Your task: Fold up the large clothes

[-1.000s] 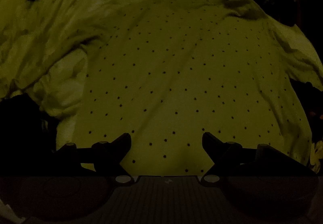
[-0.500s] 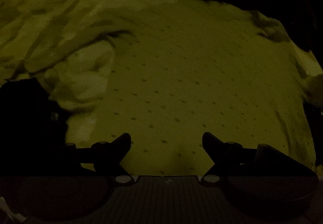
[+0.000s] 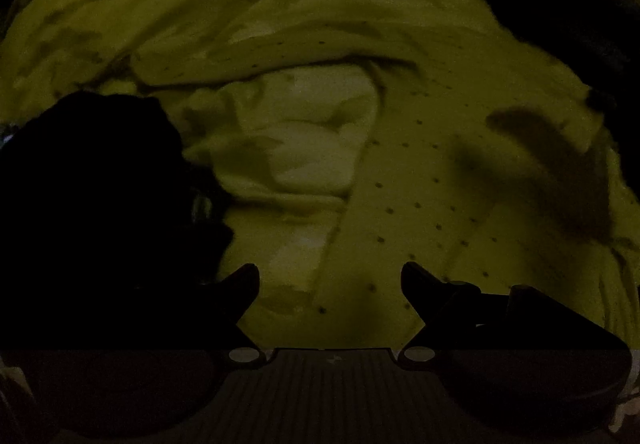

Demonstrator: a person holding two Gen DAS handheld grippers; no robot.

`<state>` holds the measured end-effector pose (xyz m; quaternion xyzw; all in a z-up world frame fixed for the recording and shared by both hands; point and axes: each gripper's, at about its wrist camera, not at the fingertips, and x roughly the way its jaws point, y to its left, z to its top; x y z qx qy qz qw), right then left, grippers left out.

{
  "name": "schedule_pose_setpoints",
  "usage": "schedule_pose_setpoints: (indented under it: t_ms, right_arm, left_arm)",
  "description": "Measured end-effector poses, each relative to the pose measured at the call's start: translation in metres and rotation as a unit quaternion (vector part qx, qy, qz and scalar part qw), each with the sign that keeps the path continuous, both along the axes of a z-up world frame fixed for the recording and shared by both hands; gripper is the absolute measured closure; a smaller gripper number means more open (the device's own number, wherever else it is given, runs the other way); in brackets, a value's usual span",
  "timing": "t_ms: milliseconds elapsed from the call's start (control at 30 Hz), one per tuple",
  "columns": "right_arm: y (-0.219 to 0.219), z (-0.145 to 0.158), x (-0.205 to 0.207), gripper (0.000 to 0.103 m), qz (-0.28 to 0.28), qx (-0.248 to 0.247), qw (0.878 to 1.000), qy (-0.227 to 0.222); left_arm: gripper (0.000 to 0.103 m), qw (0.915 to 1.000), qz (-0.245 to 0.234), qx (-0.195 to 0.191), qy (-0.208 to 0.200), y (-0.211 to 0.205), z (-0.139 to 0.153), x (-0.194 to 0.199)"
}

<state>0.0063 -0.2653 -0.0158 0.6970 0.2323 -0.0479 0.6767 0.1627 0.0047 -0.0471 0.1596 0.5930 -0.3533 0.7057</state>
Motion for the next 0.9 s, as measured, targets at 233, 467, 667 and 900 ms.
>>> schedule_pose_setpoints:
  t_ms: [233, 467, 667, 900]
  right_arm:
    - [0.011, -0.037, 0.035, 0.098, -0.012, 0.016, 0.999, 0.049]
    - [0.002, -0.060, 0.044, 0.038, -0.059, 0.041, 0.993, 0.089]
    - [0.004, -0.042, 0.022, 0.030, -0.072, -0.015, 0.992, 0.107]
    - [0.020, -0.014, -0.068, 0.029, -0.101, -0.108, 0.969, 0.196]
  left_arm:
    - [0.000, 0.9998, -0.017, 0.004, -0.007, -0.013, -0.009, 0.021]
    - [0.000, 0.9927, -0.100, -0.042, -0.053, -0.042, -0.003, 0.016]
    - [0.000, 0.9831, -0.151, -0.087, -0.058, -0.078, 0.001, 0.010]
    - [0.000, 0.9762, -0.177, -0.122, -0.025, -0.131, -0.015, 0.010]
